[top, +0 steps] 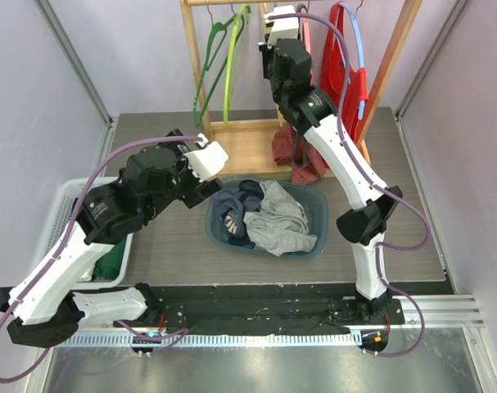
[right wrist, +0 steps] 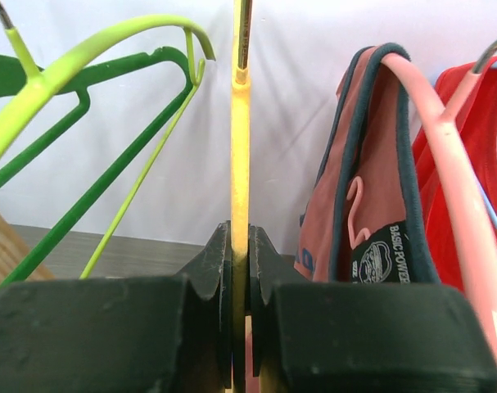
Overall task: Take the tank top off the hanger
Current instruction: Place the hanger at the clothesline, then pick up the hanger from the clothesline, then remove the tank top from the hanger.
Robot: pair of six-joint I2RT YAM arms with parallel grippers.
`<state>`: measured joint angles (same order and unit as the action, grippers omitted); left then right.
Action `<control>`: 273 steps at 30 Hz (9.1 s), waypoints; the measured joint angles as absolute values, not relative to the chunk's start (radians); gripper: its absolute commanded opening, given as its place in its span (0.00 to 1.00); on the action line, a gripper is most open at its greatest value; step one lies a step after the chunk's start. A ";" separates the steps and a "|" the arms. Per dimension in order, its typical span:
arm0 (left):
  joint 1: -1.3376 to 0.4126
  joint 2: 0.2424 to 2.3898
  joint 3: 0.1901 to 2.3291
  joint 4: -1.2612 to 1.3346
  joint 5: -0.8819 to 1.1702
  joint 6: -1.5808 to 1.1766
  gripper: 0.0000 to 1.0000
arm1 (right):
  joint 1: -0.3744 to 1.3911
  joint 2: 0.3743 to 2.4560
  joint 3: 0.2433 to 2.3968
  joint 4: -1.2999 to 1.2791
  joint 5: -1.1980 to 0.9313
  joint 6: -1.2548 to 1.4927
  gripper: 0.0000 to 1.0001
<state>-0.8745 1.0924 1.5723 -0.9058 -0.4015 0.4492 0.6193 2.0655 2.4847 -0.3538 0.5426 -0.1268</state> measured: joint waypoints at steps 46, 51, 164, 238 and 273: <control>-0.877 1.085 1.537 -0.909 -0.424 0.445 1.00 | 0.618 2.188 2.461 -0.101 0.459 -0.174 0.01; -0.878 1.093 1.539 -0.910 -0.424 0.445 1.00 | 0.667 2.188 2.454 -0.074 0.489 -0.224 0.01; -0.822 1.158 1.586 -0.910 -0.338 0.387 0.98 | 0.470 1.048 1.446 -0.376 0.288 -0.080 0.01; -0.746 0.903 1.806 -1.091 0.026 0.442 1.00 | 0.468 0.930 1.720 -0.811 -0.584 0.028 0.01; -0.746 1.083 1.860 -1.221 0.399 0.603 0.91 | 0.468 0.783 1.380 -0.852 -0.810 -0.392 0.01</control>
